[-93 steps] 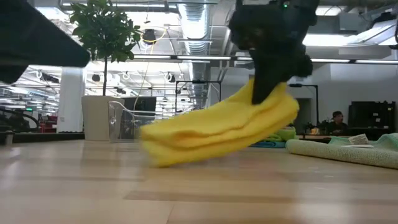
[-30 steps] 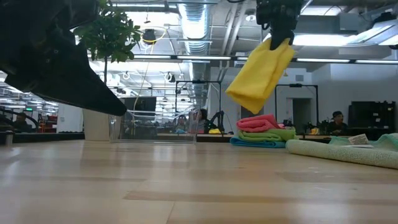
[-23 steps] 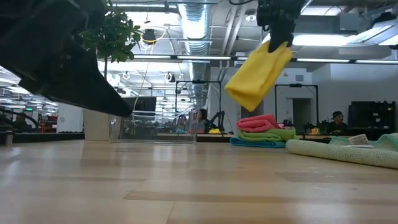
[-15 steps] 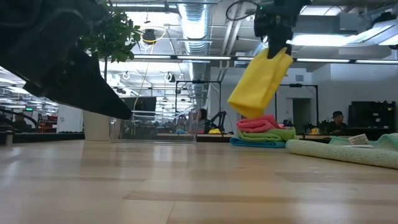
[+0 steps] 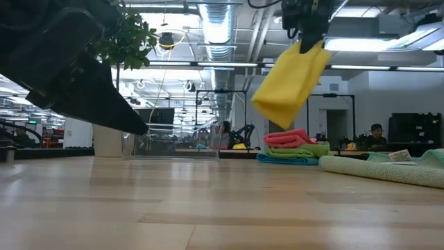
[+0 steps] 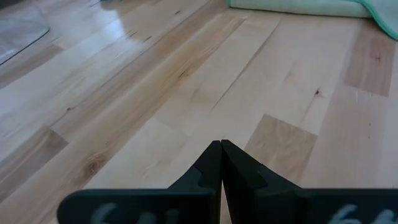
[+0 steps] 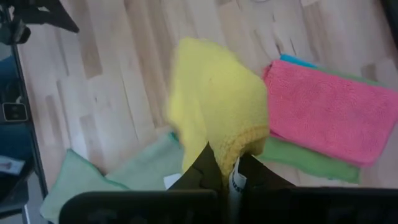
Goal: Fold microfiber towels
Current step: Stack the yellow microfiber cloth on the pink microfiber cloth
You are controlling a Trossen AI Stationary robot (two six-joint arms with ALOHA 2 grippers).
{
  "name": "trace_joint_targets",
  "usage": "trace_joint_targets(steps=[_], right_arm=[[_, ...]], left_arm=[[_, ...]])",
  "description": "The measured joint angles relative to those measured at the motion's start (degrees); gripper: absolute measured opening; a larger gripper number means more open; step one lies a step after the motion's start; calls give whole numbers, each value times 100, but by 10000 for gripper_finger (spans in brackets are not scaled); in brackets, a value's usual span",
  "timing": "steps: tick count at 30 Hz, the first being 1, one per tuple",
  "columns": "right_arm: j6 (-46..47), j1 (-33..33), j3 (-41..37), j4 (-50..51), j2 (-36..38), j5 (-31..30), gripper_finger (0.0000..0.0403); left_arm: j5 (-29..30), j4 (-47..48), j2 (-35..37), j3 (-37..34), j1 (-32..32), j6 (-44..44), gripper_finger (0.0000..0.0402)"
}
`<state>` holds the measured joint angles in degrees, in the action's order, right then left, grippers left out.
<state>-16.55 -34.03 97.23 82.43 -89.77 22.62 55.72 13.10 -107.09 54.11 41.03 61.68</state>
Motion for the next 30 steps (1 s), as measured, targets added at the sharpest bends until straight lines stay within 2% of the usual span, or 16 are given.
trace_joint_targets(steps=[11, 25, 30], right_arm=[[-6, -149, 2, -58, -185, -249, 26], [-667, -1097, 0, -207, -1055, -381, 25], [-849, -1329, 0, -304, -1314, -845, 33]], left_arm=[[4, -66, 0, 0, -1, -35, 0], [-22, 43, -1, 0, -131, -51, 0], [-74, 48, -1, 0, -200, -50, 0]])
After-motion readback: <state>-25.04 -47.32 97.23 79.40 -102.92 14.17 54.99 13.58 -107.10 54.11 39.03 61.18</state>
